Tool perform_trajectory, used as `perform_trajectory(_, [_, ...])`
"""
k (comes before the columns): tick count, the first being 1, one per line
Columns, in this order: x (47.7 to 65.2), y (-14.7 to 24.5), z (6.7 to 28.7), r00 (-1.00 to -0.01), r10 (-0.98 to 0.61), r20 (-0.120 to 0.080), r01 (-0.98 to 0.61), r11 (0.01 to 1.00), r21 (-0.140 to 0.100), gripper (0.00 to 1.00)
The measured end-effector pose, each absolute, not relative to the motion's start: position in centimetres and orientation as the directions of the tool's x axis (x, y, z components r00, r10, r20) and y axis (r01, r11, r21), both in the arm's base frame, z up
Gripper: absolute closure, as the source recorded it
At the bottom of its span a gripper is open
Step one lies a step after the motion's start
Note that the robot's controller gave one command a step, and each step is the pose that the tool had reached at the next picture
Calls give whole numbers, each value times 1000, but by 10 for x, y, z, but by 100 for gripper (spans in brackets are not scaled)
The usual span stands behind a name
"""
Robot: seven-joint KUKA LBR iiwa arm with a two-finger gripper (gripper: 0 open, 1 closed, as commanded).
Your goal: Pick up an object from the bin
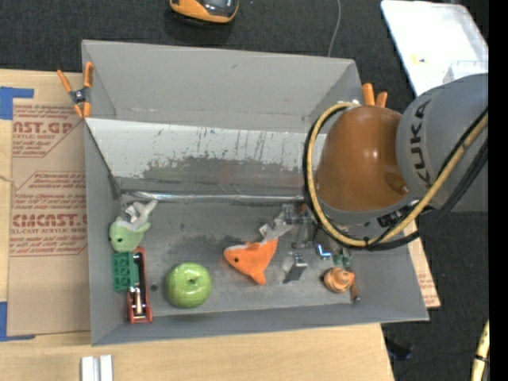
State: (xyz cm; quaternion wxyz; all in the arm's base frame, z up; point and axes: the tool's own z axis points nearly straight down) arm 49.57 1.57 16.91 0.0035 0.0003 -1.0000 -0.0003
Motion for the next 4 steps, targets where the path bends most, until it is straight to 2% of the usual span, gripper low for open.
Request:
perform_trajectory(1, [498,16,173,-1000,-1,-1,-1,1000,1,0])
perform_trajectory(2, [507,1,122,-995,-104,-4,-104,995,0,0])
perform_trajectory(3, [492,10,101,-999,-45,-13,-45,999,1,0])
perform_trajectory(4, [498,-2,74,-998,-53,-17,-53,999,2,0])
